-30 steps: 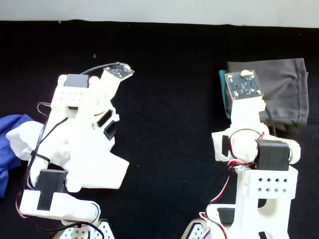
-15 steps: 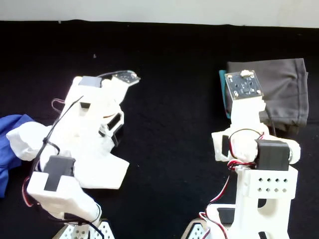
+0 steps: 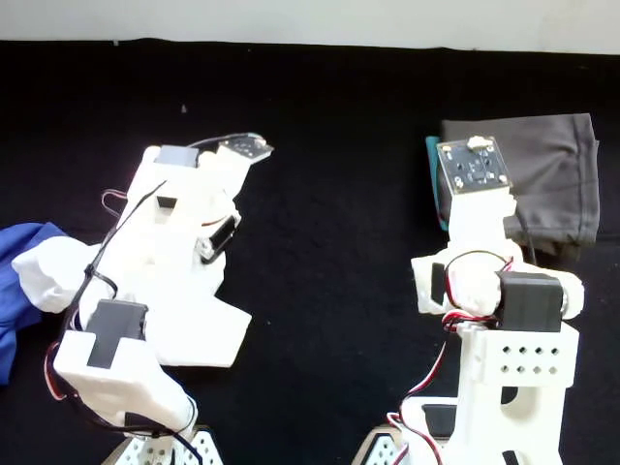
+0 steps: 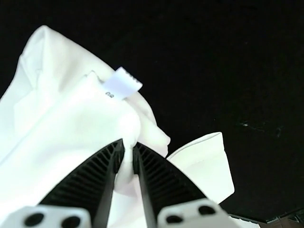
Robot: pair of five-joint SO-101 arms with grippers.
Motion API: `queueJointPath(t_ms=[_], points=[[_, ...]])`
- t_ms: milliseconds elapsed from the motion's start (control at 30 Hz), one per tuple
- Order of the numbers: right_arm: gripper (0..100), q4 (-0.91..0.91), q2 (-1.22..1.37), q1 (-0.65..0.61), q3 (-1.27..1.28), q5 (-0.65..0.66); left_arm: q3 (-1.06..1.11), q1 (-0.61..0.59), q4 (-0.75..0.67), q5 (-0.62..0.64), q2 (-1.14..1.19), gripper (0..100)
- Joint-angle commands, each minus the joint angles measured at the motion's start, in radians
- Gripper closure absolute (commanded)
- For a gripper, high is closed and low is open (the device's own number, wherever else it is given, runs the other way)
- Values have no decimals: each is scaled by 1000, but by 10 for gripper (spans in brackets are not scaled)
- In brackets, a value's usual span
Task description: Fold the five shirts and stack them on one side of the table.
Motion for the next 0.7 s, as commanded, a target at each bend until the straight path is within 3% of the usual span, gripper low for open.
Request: queueJointPath(t_ms=[0, 100, 267, 400, 500, 667], points=[[851, -16, -13, -5, -1, 2, -73, -61, 3, 5, -50, 991], [851, -41, -5, -15, 2, -2, -200, -193, 81, -8, -119, 991], [851, -147, -4, -68, 67, -132, -464, -479, 249, -186, -151, 991], [851, -246, 25, -252, 114, -147, -582, -710, 262, -293, -139, 991], [848, -326, 145, -320, 113, -144, -638, -846, 262, -353, -82, 991], [847, -372, 414, -421, -93, -147, -766, -1024, 269, -368, 61, 991]])
